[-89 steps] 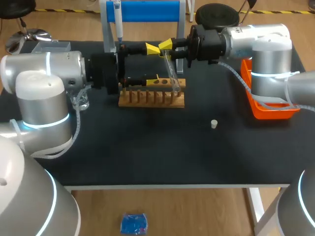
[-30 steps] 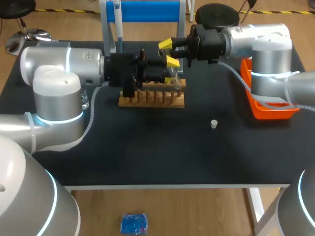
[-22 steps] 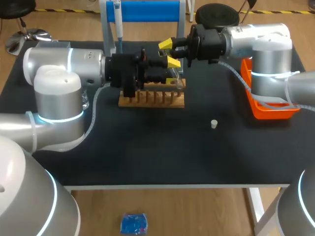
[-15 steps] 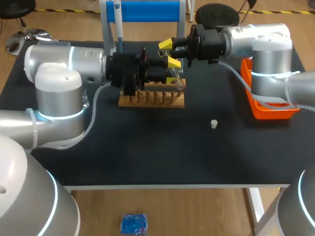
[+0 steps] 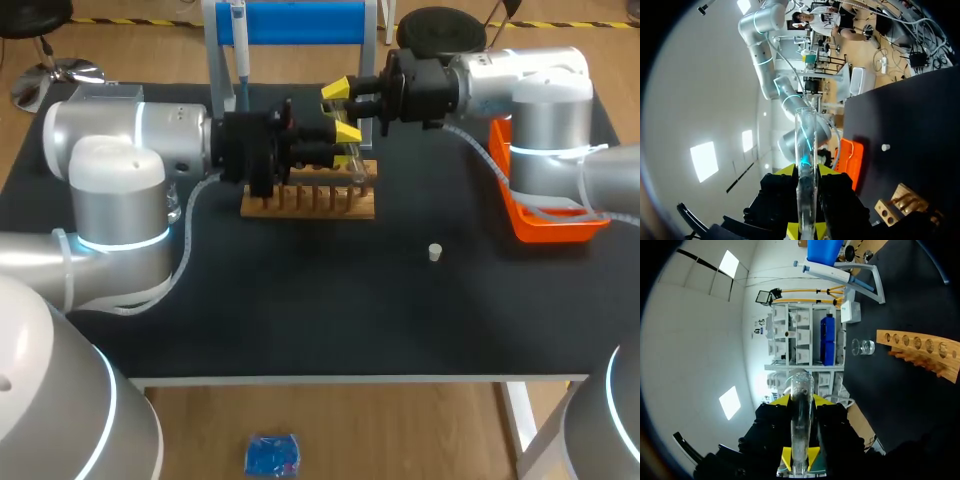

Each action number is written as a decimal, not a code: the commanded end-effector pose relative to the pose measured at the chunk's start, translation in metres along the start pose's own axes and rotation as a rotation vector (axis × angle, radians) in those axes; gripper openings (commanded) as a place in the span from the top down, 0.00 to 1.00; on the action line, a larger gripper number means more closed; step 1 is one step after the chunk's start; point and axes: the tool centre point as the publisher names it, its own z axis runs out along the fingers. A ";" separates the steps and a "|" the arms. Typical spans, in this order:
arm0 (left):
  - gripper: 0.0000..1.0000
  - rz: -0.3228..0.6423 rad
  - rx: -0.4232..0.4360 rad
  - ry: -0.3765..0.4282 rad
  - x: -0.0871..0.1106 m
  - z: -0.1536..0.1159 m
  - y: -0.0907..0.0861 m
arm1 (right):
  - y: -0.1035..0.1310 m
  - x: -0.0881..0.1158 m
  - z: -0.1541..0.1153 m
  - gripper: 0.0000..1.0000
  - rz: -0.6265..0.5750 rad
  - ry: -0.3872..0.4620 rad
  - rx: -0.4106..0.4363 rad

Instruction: Invert the test tube, pick up the pipette, mount the tip to pipette, aspirate from beaker and dispense into the tube, eject the tip, return the pipette, and cap with the stopper.

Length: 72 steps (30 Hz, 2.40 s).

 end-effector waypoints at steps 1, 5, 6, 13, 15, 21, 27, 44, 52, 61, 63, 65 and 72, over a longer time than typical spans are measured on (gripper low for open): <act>1.00 -0.010 -0.020 0.012 0.001 -0.002 0.000 | -0.001 -0.001 0.000 1.00 -0.002 0.000 -0.002; 1.00 -0.024 -0.035 0.007 0.003 -0.004 0.001 | -0.001 -0.001 0.000 1.00 -0.002 0.000 -0.002; 1.00 -0.026 -0.035 0.008 0.004 -0.004 0.001 | -0.001 -0.001 0.000 1.00 -0.002 0.000 -0.002; 1.00 -0.043 -0.047 0.024 0.006 -0.004 0.003 | -0.001 -0.001 0.000 1.00 -0.002 0.000 -0.002; 1.00 -0.043 -0.047 0.024 0.006 -0.004 0.003 | -0.001 -0.001 0.000 1.00 -0.002 0.000 -0.002; 1.00 -0.043 -0.047 0.024 0.006 -0.004 0.003 | -0.001 -0.001 0.000 0.00 -0.002 0.000 -0.002; 1.00 -0.043 -0.047 0.024 0.006 -0.004 0.003 | -0.001 -0.001 0.000 0.00 -0.002 0.000 -0.002; 1.00 -0.043 -0.047 0.024 0.006 -0.004 0.003 | -0.010 0.006 -0.036 0.00 -0.287 -0.043 -0.100; 1.00 -0.043 -0.047 0.024 0.006 -0.004 0.003 | -0.011 0.002 -0.069 0.00 -0.748 -0.120 -0.148; 1.00 -0.043 -0.047 0.024 0.006 -0.004 0.003 | -0.009 -0.001 -0.071 0.00 -0.827 -0.162 -0.166; 1.00 -0.043 -0.047 0.024 0.006 -0.004 0.003 | -0.009 -0.001 -0.071 0.00 -0.827 -0.162 -0.166; 1.00 -0.043 -0.047 0.024 0.006 -0.004 0.003 | -0.009 -0.001 -0.071 0.00 -0.827 -0.162 -0.166; 1.00 -0.043 -0.047 0.024 0.006 -0.004 0.003 | -0.006 -0.017 -0.071 0.00 -0.929 -0.185 -0.124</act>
